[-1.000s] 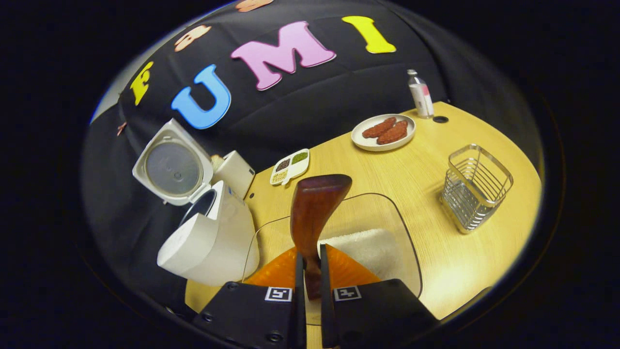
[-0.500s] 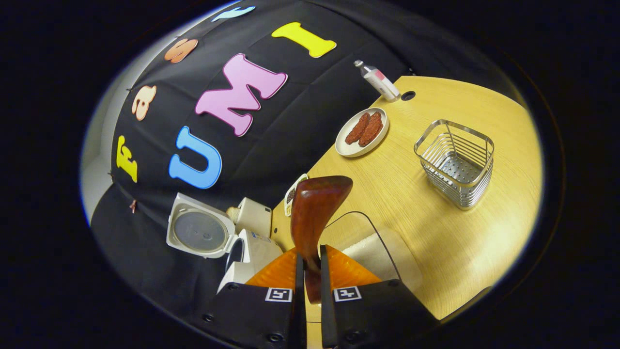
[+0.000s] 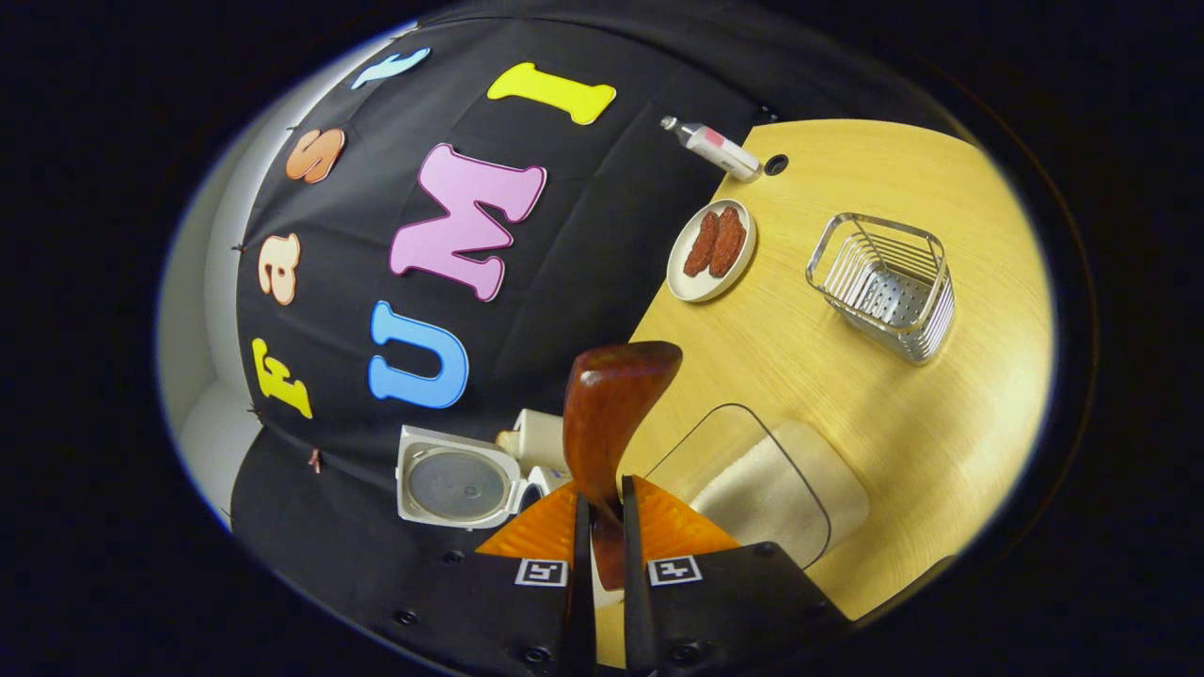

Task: Close the left gripper, press the button to open the rice cooker; take a wooden spoon from the chopstick holder with the right hand, scoop a spoonful of rice and pour it into the rice cooker, then put the wooden spoon back into the chopstick holder.

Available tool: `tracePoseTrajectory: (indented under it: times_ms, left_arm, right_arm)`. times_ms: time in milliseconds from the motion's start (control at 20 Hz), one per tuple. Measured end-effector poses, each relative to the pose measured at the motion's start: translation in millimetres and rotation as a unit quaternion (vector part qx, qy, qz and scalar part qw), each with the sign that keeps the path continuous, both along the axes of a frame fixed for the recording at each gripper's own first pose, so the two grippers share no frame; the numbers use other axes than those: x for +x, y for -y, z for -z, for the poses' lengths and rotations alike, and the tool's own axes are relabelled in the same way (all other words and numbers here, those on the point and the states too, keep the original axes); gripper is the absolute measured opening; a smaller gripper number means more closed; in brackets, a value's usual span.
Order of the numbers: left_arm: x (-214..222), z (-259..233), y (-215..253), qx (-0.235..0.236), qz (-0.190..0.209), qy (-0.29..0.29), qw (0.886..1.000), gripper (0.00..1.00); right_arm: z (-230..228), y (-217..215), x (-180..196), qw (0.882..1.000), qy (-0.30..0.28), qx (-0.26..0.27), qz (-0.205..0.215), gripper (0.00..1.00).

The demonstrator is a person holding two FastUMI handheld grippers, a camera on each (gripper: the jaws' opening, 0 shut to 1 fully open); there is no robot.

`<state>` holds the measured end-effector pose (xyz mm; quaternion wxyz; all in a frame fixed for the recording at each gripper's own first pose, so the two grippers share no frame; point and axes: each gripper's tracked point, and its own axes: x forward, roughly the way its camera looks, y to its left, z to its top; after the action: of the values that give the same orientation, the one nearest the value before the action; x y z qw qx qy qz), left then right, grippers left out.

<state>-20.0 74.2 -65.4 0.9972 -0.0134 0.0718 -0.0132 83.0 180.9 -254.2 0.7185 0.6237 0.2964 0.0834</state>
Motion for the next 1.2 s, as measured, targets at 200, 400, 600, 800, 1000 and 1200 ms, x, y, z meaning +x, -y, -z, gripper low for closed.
tracePoseTrajectory:
  times_ms: [200,400,600,800,1000,1200]
  left_arm:
    - [-1,2,-2,-0.005,0.003,-0.002,1.0,0.98]
    - [-1,5,-4,-0.005,0.005,-0.005,1.0,0.99]
    - [-3,9,-6,-0.009,0.001,-0.006,1.0,0.98]
    - [-2,11,-11,0.008,-0.005,-0.007,1.0,0.97]
    - [-1,10,-12,-0.001,-0.007,-0.006,1.0,0.97]
    - [0,15,-12,-0.012,-0.012,-0.014,1.0,0.97]
  right_arm:
    - [-37,-7,2,1.0,0.013,0.027,0.005,0.16]
    - [-82,-23,9,0.999,0.038,0.035,0.005,0.16]
    - [-122,-55,21,0.997,0.068,0.035,-0.013,0.16]
    - [-150,-97,39,0.994,0.087,0.053,-0.029,0.16]
    - [-160,-141,58,0.993,0.088,0.056,-0.048,0.16]
    - [-159,-180,74,0.993,0.095,0.029,-0.066,0.16]
